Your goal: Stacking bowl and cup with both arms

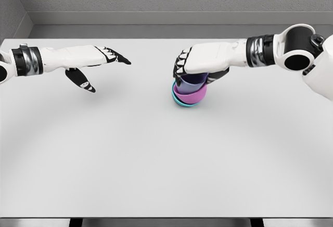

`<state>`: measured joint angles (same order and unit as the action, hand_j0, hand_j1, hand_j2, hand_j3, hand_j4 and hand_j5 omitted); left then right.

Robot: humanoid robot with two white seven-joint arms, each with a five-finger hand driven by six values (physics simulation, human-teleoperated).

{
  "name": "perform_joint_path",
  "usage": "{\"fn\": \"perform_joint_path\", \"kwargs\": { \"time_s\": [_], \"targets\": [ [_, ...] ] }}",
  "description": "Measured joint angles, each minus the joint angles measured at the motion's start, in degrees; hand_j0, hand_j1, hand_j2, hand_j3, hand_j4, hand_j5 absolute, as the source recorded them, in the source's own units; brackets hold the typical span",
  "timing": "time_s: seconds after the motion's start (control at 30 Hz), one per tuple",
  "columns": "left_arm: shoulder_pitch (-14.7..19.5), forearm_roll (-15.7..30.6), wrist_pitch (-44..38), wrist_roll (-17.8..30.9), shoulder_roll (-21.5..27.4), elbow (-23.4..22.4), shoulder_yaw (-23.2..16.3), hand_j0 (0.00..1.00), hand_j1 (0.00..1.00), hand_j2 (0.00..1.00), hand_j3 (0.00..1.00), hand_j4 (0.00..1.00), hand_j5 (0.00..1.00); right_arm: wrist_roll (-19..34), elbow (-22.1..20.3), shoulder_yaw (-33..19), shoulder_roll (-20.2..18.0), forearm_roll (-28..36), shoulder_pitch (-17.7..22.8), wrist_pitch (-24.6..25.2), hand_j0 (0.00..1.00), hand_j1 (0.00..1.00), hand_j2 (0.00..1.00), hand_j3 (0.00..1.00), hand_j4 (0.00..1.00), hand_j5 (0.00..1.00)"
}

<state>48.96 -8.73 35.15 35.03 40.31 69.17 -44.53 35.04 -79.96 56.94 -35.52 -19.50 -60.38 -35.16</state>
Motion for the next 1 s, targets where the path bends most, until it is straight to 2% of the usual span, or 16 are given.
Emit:
{"fn": "perform_joint_path", "kwargs": {
  "time_s": [0.07, 0.1, 0.17, 0.2, 0.5, 0.8, 0.9, 1.0],
  "targets": [
    [0.0, 0.0, 0.0, 0.0, 0.0, 0.0, 0.0, 1.0, 1.0, 1.0, 1.0, 1.0, 1.0, 0.0, 0.1, 0.1, 0.0, 0.0, 0.0, 0.0, 0.62, 0.62, 0.62, 0.62, 0.62, 0.62],
    [0.0, 0.0, 0.0, 0.0, 0.0, 0.0, 0.0, 1.0, 1.0, 1.0, 1.0, 1.0, 1.0, 0.0, 0.2, 0.1, 0.0, 0.0, 0.0, 0.0, 0.69, 0.69, 0.69, 0.69, 0.69, 0.69],
    [0.0, 0.0, 0.0, 0.0, 0.0, 0.0, 0.0, 1.0, 1.0, 1.0, 1.0, 1.0, 1.0, 0.0, 0.2, 0.1, 0.0, -0.1, -0.1, 0.0, 0.94, 0.94, 0.94, 0.94, 0.94, 0.94],
    [0.0, 0.0, 0.0, 0.0, 0.0, 0.0, 0.0, 1.0, 1.0, 1.0, 1.0, 1.0, 1.0, 0.0, 0.2, 0.1, 0.0, -0.2, -0.2, 0.0, 1.0, 1.0, 1.0, 1.0, 1.0, 1.0],
    [-0.4, 0.0, 0.0, 0.0, 0.5, 0.0, 0.4, 1.0, 1.0, 1.0, 1.0, 1.0, 1.0, 0.0, 0.2, -0.5, 0.0, -0.3, -0.5, 0.0, 1.0, 1.0, 1.0, 1.0, 1.0, 1.0],
    [-0.4, 0.0, 0.0, 0.0, 0.7, 0.0, 0.4, 1.0, 1.0, 1.0, 1.0, 1.0, 1.0, 0.0, -0.1, -8.0, -0.3, 0.6, 0.8, 0.0, 1.0, 1.0, 1.0, 1.0, 1.0, 1.0],
    [-0.4, 0.0, 0.0, 0.0, 0.7, 0.0, 0.4, 1.0, 1.0, 1.0, 1.0, 1.0, 1.0, 0.0, 3.7, -9.6, -0.6, 1.0, 2.3, 0.0, 1.0, 1.0, 1.0, 1.0, 1.0, 1.0],
    [-0.4, 0.0, 0.0, 0.0, 0.7, 0.0, 0.4, 1.0, 1.0, 1.0, 1.0, 1.0, 1.0, 0.0, 12.0, -11.5, -0.8, 1.2, 2.5, 0.0, 1.0, 1.0, 1.0, 1.0, 1.0, 1.0]
  ]
}}
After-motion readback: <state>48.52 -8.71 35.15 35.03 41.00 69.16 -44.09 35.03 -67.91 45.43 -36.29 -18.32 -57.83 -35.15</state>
